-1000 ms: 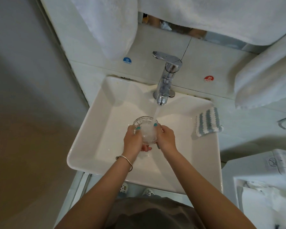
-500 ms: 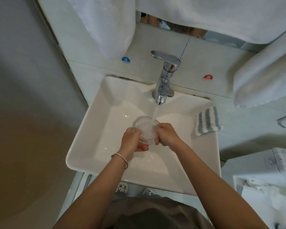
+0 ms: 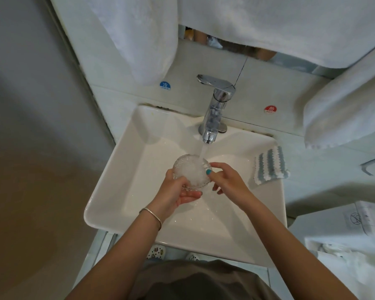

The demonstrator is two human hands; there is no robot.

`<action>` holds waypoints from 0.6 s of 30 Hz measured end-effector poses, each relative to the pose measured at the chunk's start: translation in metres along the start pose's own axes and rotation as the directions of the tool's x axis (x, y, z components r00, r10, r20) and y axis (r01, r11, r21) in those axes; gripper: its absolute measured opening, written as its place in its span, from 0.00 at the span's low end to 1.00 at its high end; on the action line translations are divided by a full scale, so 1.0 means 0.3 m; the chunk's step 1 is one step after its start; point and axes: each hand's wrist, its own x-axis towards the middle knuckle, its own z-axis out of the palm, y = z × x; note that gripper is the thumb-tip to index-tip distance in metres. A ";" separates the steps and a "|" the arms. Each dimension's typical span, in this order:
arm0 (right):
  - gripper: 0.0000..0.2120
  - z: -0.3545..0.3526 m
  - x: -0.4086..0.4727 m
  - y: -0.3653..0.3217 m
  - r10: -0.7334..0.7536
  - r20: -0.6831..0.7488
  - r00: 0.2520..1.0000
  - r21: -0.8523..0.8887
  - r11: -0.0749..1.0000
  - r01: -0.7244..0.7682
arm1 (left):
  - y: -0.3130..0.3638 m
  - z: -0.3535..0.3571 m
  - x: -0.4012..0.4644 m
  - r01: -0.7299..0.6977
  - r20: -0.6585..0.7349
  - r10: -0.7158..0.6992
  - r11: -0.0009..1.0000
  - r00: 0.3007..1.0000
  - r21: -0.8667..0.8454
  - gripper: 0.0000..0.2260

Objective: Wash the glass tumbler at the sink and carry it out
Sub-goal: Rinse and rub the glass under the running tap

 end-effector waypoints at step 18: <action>0.32 -0.201 0.033 -0.254 -0.483 -0.204 0.852 -0.333 0.852 0.403 | 0.055 -0.114 -0.003 -0.260 -0.071 0.360 0.784 0.930 0.563 0.20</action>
